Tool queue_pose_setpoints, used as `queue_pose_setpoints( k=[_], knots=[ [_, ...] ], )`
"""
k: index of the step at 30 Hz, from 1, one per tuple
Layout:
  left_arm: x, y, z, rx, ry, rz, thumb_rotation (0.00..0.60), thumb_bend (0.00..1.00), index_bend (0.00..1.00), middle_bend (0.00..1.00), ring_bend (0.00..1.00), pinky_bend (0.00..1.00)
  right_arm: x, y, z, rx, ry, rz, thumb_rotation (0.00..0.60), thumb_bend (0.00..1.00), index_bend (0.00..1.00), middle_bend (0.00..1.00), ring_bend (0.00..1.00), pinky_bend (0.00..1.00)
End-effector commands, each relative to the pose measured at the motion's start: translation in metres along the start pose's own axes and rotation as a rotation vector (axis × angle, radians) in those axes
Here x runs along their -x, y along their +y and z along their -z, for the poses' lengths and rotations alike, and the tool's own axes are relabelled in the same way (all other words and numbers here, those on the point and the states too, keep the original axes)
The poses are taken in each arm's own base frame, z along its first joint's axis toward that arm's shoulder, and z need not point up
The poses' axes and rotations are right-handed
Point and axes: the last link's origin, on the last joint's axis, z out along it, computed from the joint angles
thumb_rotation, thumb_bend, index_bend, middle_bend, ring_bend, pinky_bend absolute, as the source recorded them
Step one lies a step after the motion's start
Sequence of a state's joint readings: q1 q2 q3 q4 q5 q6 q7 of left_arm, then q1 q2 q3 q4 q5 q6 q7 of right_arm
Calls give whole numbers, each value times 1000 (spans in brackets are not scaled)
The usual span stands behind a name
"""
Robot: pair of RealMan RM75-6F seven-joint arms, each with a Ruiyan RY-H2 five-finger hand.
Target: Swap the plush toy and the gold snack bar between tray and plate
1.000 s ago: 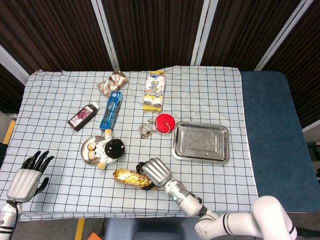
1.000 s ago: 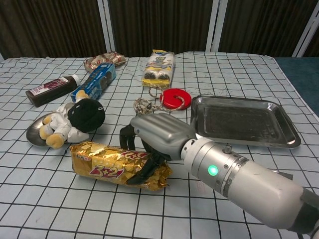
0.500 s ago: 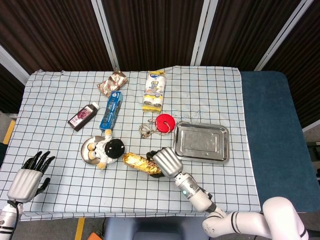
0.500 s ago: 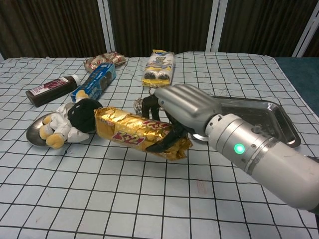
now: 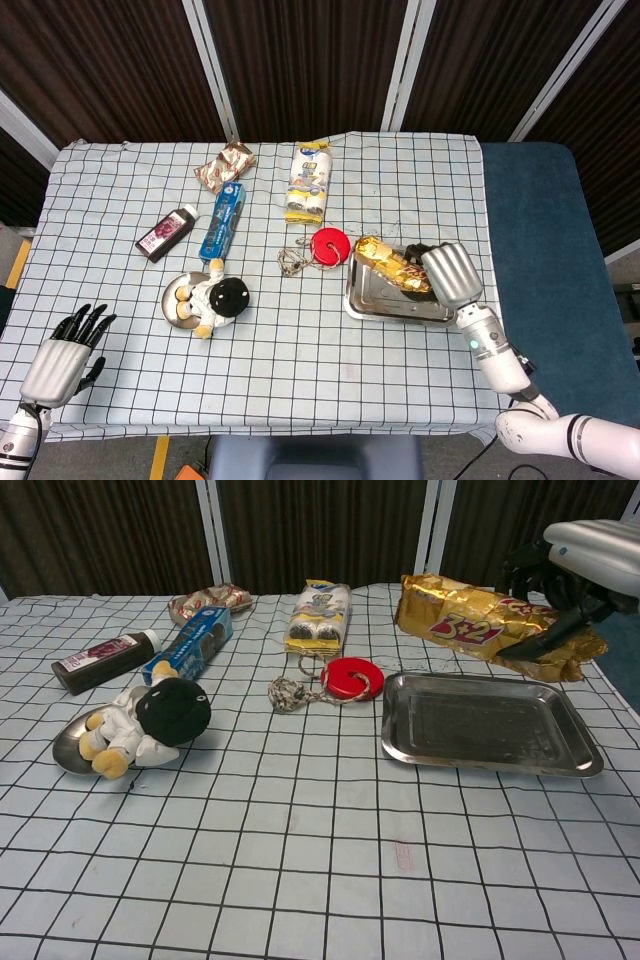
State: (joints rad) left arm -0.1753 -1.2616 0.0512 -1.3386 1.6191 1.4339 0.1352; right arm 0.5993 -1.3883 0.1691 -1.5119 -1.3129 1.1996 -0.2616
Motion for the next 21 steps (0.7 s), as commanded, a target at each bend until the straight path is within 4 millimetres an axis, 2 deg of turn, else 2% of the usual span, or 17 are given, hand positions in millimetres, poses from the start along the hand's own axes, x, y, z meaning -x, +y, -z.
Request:
queue_pose_setpoints(
  k=[1,5,7,12,18,21],
  knots=[
    [1,1,0,2,-3,-1,600,443,133,71,20,199,9,29,3,55,-35,15,600,388,895,677,803,782],
    [1,0,0,0,-4,3,600,444,133,71,20,199,20,44,1,82,-67,29,600,389,866,675,741,731],
    [1,0,0,-2,-4,5,600,444,133,71,20,199,26,49,2,98,-103,24,600,388,796,627,628,657],
    [1,0,0,-2,-5,7,600,443,133,72,20,199,30,51,5,115,-169,-4,600,281,505,367,240,388],
    [1,0,0,2,-2,4,600,441,133,72,20,199,28,46,12,100,-197,-24,600,184,276,128,19,166],
    [1,1,0,2,-4,3,600,440,133,72,20,200,23,44,18,92,-204,-14,600,150,154,28,0,90]
  ],
)
